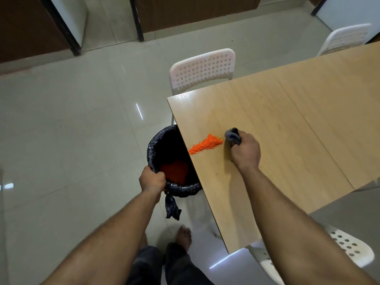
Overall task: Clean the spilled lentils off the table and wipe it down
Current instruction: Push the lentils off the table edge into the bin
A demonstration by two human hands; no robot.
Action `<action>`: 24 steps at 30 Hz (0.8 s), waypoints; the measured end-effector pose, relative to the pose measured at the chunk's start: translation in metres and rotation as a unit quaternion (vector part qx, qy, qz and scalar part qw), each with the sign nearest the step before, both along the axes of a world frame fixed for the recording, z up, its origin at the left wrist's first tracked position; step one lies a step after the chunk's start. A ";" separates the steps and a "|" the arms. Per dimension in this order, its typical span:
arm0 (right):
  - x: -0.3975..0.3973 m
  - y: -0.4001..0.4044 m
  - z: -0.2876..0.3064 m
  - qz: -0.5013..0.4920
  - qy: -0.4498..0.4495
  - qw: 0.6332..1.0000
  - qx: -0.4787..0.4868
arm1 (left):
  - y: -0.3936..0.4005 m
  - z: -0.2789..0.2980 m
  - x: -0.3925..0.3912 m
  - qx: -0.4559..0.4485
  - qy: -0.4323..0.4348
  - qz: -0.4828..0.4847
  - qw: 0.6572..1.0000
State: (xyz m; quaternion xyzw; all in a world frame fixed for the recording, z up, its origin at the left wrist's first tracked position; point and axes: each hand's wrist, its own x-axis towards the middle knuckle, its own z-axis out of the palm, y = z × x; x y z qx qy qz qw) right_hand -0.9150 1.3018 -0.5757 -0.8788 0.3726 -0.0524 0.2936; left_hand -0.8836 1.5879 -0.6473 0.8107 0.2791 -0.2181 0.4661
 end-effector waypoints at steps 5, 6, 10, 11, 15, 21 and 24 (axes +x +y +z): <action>0.010 0.003 -0.009 0.065 0.056 0.996 -0.024 | -0.006 -0.002 0.003 -0.002 0.001 -0.004 1.000; 0.010 0.011 -0.010 0.078 0.054 0.995 -0.021 | -0.007 -0.003 0.004 -0.002 0.002 -0.005 1.000; 0.002 0.047 -0.014 0.110 0.044 0.993 0.002 | -0.009 0.000 0.004 -0.008 0.001 -0.007 1.000; 0.000 0.058 -0.015 0.117 0.044 0.992 0.013 | -0.008 0.000 0.004 -0.008 0.001 -0.007 1.000; -0.005 0.098 -0.016 0.165 0.024 0.984 0.057 | -0.005 0.000 0.007 -0.003 0.000 -0.006 1.000; -0.003 0.095 -0.007 0.176 -0.055 0.978 0.098 | 0.001 -0.001 0.012 0.000 -0.001 -0.007 1.000; 0.008 0.060 0.002 0.087 -0.085 0.990 0.077 | 0.005 -0.004 0.016 -0.003 -0.001 -0.001 1.000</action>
